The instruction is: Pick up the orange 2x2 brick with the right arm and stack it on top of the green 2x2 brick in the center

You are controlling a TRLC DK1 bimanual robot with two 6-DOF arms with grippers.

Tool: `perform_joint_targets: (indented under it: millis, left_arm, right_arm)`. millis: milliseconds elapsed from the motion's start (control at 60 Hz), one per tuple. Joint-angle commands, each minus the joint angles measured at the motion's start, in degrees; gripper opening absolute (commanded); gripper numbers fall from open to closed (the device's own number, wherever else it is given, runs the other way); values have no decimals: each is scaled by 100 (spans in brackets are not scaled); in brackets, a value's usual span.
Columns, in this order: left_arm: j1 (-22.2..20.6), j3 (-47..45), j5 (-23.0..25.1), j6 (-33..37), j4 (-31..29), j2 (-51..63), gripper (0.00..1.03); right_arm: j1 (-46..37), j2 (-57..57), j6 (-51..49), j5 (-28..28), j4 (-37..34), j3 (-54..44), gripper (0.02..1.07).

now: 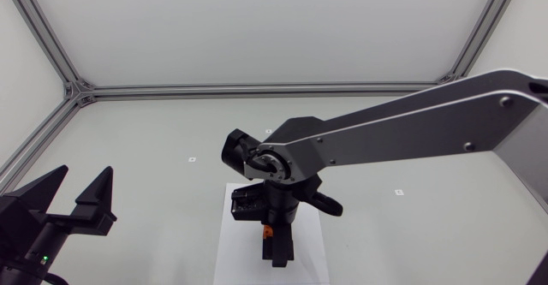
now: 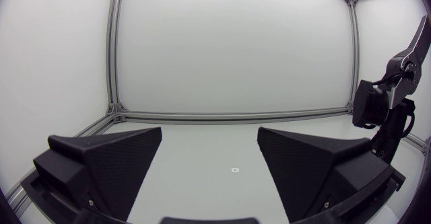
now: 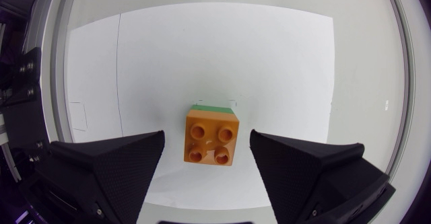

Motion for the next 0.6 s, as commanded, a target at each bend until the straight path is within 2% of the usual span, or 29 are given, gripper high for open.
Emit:
perform_joint_targets:
  millis: [0, 350, 583]
  left_arm:
    - [-45, -235, 16, 33, -65, -15, 99]
    - [-45, -235, 16, 33, -65, -15, 99]
    - [-45, -235, 16, 33, -65, -15, 99]
  right_arm:
    - [-84, -325, 8, -40, -122, -78, 103]
    - [-198, -1547, 123, -31, -631, -342, 103]
    - [-699, -2760, 378, -40, -658, -799, 103]
